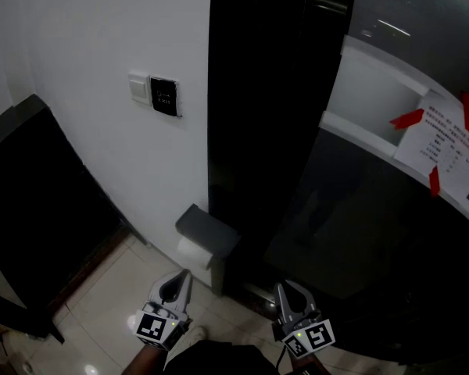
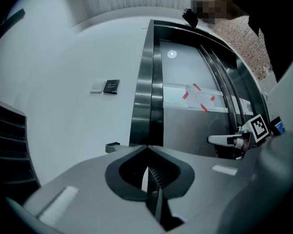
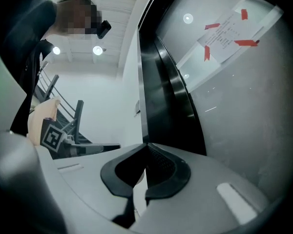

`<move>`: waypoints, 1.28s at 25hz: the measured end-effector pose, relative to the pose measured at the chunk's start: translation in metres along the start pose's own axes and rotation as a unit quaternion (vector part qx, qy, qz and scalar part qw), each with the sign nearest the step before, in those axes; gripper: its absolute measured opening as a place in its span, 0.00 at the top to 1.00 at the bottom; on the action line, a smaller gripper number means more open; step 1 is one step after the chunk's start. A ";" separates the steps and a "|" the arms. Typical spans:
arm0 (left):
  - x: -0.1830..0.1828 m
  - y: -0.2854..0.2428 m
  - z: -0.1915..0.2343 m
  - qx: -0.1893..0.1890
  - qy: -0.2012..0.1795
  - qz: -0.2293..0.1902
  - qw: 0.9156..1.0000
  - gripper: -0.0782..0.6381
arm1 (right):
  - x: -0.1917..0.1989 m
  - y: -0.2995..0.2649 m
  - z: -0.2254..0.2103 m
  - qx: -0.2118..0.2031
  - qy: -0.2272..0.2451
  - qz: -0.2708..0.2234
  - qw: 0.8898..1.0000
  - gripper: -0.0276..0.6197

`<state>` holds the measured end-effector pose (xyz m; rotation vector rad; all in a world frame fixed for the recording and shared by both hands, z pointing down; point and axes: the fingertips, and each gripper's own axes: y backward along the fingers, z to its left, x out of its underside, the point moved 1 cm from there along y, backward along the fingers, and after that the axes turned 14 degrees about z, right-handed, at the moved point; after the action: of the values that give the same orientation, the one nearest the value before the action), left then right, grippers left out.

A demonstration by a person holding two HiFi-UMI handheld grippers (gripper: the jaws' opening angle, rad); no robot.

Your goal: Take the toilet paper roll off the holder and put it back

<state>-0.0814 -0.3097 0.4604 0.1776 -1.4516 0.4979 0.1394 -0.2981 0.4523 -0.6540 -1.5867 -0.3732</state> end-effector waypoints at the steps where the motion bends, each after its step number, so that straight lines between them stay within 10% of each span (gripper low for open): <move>1: 0.001 -0.003 0.005 -0.001 -0.004 0.001 1.000 0.89 | 0.000 -0.003 0.000 0.003 0.000 0.000 1.000 0.94; 8: 0.008 -0.018 0.030 0.008 0.028 0.007 1.000 0.89 | -0.004 -0.022 0.004 0.008 0.004 -0.002 1.000 0.94; 16: 0.034 -0.033 0.056 0.018 0.220 0.014 0.975 0.88 | 0.005 -0.026 0.001 0.013 -0.008 0.010 1.000 0.94; 20: 0.063 -0.047 0.071 0.023 0.347 0.042 0.937 0.58 | 0.008 -0.030 0.005 0.003 -0.008 0.016 1.000 0.94; 25: 0.105 -0.077 0.079 0.087 0.539 0.042 0.836 0.32 | 0.011 -0.023 0.001 0.013 -0.011 0.021 1.000 0.94; 32: 0.103 -0.104 0.084 0.114 0.566 0.011 0.816 0.28 | 0.011 -0.007 -0.010 0.045 -0.010 0.025 0.999 0.94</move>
<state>-0.1089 -0.4144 0.5906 0.0255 -0.2146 0.6345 0.1427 -0.3072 0.4650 -0.6301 -1.5942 -0.2574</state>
